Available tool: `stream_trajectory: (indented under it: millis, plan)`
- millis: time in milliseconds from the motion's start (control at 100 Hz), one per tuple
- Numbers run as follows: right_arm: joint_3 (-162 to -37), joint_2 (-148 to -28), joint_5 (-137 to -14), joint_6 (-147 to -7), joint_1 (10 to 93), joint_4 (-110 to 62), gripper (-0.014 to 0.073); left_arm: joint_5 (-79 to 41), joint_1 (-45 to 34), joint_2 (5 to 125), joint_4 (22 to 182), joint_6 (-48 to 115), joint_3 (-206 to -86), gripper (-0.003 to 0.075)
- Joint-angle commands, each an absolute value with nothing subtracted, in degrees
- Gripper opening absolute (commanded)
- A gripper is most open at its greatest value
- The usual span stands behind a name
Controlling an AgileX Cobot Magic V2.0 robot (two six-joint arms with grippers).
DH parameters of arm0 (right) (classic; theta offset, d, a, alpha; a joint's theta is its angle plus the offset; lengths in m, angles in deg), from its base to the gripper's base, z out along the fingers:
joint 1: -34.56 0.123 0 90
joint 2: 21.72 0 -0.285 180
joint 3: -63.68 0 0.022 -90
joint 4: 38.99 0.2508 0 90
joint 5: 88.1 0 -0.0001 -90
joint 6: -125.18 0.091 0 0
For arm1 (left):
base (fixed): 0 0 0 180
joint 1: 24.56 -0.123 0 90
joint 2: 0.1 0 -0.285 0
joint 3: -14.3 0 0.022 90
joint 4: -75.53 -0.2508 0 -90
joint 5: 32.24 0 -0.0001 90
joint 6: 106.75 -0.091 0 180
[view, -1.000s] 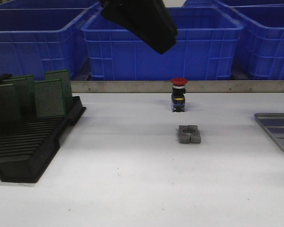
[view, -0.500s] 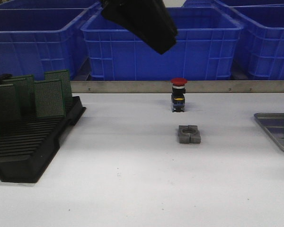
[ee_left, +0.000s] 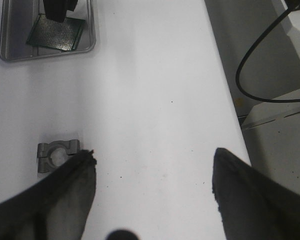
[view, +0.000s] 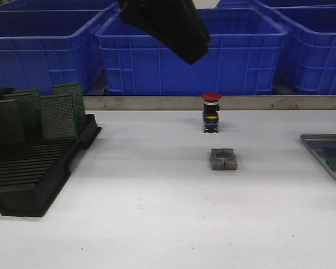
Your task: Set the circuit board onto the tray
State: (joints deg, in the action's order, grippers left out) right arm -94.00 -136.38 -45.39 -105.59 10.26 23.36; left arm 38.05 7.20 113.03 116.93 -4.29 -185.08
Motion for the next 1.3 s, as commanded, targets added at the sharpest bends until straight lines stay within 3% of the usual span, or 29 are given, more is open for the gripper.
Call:
stream_trajectory:
  millis: [0, 460, 1290]
  plan:
    - [-95.52, -133.89, -44.64, -105.85, 9.96, 24.35, 0.0509, 40.54, 7.62, 110.07, 120.48, -3.74, -186.89, 0.0464]
    - [-95.52, -132.38, -44.42, -105.85, 9.96, 24.29, 0.0508, 40.81, 7.0, 110.07, 115.03, -3.74, -188.63, 0.0464]
    - [-95.52, -132.38, -43.88, -105.85, 9.96, 24.29, 0.0508, 39.57, -14.17, 112.17, 97.46, -2.91, -192.96, 0.0464]
